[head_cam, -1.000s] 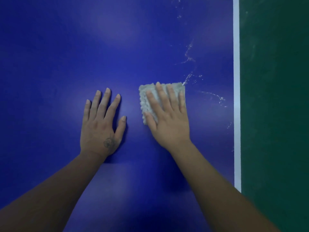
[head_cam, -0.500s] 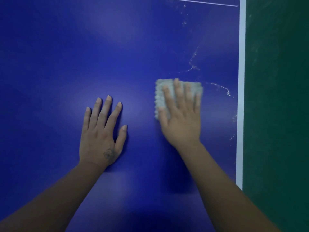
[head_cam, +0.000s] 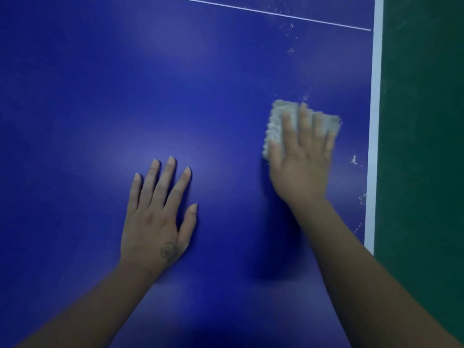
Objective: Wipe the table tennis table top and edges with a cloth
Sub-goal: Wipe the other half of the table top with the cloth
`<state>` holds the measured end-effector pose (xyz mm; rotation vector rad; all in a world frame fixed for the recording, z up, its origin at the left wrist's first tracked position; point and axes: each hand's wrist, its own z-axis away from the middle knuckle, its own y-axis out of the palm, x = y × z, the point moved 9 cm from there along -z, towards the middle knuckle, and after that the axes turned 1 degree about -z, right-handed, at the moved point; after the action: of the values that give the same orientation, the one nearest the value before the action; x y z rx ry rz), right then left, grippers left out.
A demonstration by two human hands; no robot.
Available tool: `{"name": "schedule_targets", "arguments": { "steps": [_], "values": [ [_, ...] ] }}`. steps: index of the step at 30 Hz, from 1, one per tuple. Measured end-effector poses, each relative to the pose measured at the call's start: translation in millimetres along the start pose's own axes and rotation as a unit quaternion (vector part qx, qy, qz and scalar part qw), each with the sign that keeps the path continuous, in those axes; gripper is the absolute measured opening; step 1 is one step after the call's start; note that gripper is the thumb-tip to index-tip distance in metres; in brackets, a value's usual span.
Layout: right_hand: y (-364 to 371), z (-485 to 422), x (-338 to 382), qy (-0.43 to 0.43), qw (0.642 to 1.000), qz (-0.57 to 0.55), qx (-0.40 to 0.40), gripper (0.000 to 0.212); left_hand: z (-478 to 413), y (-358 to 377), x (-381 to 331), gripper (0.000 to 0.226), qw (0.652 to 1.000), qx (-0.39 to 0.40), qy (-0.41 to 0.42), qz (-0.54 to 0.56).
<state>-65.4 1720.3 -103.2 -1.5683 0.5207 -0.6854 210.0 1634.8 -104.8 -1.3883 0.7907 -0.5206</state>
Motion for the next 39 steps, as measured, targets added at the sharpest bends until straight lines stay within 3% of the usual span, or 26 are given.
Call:
{"name": "schedule_targets", "arguments": {
  "steps": [3, 6, 10, 13, 16, 18, 22, 25, 28, 34, 36, 39],
  "values": [
    [13.9, -23.1, 63.9, -0.104, 0.994, -0.013, 0.002, 0.063, -1.0, -0.2, -0.4, 0.068, 1.0, -0.004, 0.001, 0.003],
    [16.9, -58.6, 81.0, -0.143, 0.989, -0.032, -0.01, 0.063, -1.3, -1.1, -1.1, 0.067, 1.0, 0.0, 0.003, 0.014],
    [14.4, -82.6, 19.2, -0.051, 0.998, -0.027, 0.003, 0.065, -32.3, -13.7, -15.6, 0.063, 0.998, -0.023, 0.013, 0.049],
    [4.4, -49.4, -35.6, 0.038, 0.999, -0.001, -0.019, 0.064, -95.8, -25.1, -46.9, 0.062, 0.995, -0.074, 0.027, 0.066],
    [4.2, -20.6, -53.4, 0.074, 0.997, -0.004, 0.018, 0.066, -160.8, -16.1, -80.2, 0.065, 0.994, -0.085, 0.026, 0.06],
    [5.4, -24.1, -43.9, 0.067, 0.997, -0.012, 0.035, 0.067, -182.5, -0.1, -89.1, 0.067, 0.997, -0.07, 0.008, 0.034],
    [11.7, -75.4, 10.0, -0.058, 0.998, 0.004, 0.007, 0.063, -187.6, 22.6, -80.4, 0.067, 0.998, -0.052, -0.046, -0.003],
    [18.8, -133.1, 40.8, -0.102, 0.994, -0.013, 0.035, 0.067, -189.6, 22.5, -83.2, 0.068, 0.998, -0.05, -0.04, -0.012],
    [17.2, -184.2, 15.0, -0.062, 0.998, 0.004, 0.027, 0.066, -191.1, 22.0, -83.2, 0.068, 0.998, -0.043, -0.04, -0.022],
    [7.7, -184.1, -80.4, 0.131, 0.991, -0.015, 0.035, 0.065, -191.7, 22.1, -83.5, 0.068, 0.998, -0.036, -0.04, -0.033],
    [7.8, -175.5, -58.0, 0.128, 0.991, -0.003, 0.028, 0.066, -192.0, 22.0, -83.8, 0.068, 0.998, -0.036, -0.043, -0.037],
    [15.0, -181.1, 16.6, 0.019, 0.999, 0.023, 0.019, 0.069, -192.4, 21.3, -82.9, 0.068, 0.998, -0.039, -0.044, -0.037]
  ]
}}
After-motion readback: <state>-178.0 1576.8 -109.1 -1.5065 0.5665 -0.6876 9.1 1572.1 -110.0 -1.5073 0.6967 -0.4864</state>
